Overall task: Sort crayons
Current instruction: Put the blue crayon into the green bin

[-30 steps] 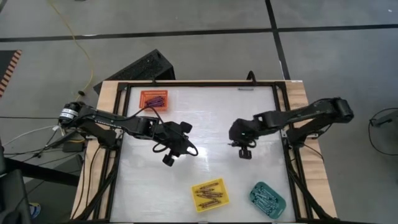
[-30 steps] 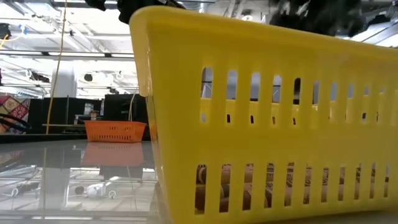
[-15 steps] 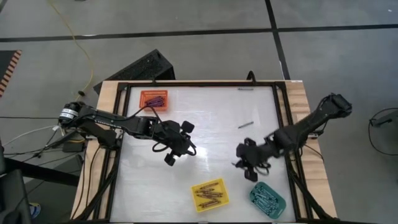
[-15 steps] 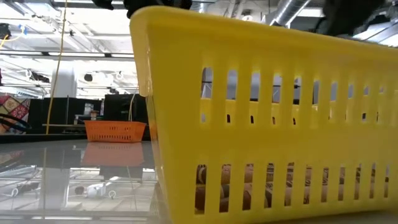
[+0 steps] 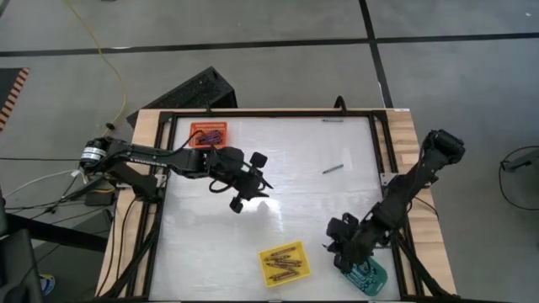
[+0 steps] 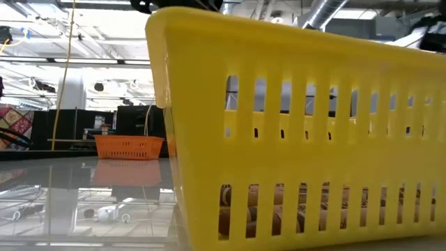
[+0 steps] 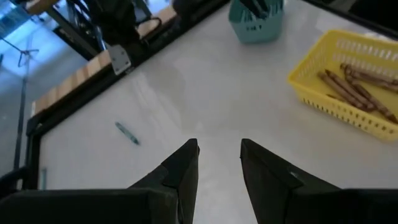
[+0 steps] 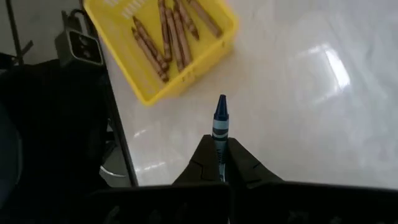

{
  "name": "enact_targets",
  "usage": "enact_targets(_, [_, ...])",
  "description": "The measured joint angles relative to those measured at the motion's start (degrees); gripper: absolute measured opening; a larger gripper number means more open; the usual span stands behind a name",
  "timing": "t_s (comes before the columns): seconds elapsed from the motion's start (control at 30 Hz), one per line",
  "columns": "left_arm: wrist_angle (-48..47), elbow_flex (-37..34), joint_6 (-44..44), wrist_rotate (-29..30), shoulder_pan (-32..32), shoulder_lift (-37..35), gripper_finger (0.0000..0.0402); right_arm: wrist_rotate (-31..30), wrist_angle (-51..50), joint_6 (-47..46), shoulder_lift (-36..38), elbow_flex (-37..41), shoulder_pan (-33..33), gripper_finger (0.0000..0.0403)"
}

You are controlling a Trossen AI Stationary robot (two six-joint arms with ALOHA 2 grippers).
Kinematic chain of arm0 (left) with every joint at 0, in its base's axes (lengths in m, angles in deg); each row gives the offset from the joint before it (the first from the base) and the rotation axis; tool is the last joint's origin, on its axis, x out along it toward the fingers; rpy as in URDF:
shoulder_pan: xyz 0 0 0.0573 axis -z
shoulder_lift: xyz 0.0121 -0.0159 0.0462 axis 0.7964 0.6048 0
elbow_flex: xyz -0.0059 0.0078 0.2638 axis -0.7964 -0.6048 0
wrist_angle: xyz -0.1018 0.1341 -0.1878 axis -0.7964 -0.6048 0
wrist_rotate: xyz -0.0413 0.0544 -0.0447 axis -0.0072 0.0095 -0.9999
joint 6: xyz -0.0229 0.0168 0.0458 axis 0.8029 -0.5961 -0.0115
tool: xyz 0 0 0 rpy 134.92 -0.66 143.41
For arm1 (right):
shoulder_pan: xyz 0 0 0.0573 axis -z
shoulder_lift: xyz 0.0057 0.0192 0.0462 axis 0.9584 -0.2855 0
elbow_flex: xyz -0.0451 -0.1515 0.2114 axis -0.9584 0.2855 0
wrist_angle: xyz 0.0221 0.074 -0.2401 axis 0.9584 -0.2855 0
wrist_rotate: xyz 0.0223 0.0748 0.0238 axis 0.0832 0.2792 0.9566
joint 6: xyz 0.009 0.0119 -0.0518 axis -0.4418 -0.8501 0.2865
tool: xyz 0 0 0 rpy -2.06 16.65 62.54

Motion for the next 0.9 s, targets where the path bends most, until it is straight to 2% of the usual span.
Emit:
enact_targets(0.17, [3.1, 0.0, 0.1, -2.6, -2.1, 0.0, 0.0110, -0.6, 0.3, -7.4, -2.3, 0.0, -4.3, 0.0000])
enact_targets(0.37, [6.7, 0.0, 0.0, -2.8, -3.7, 1.2, 0.0110, -3.0, 0.4, -15.3, -3.6, -0.2, -9.5, 0.0000])
enact_targets(0.67, [11.3, 0.3, -0.7, -2.8, -4.3, 8.9, 0.0110, -3.5, -0.5, -27.4, -5.2, -0.2, -17.0, 0.0000])
enact_targets(0.9, [13.0, 0.3, 1.0, -2.7, -4.3, 9.5, 0.0110, -3.4, -2.8, -36.4, -5.5, -0.2, -22.6, 0.0000])
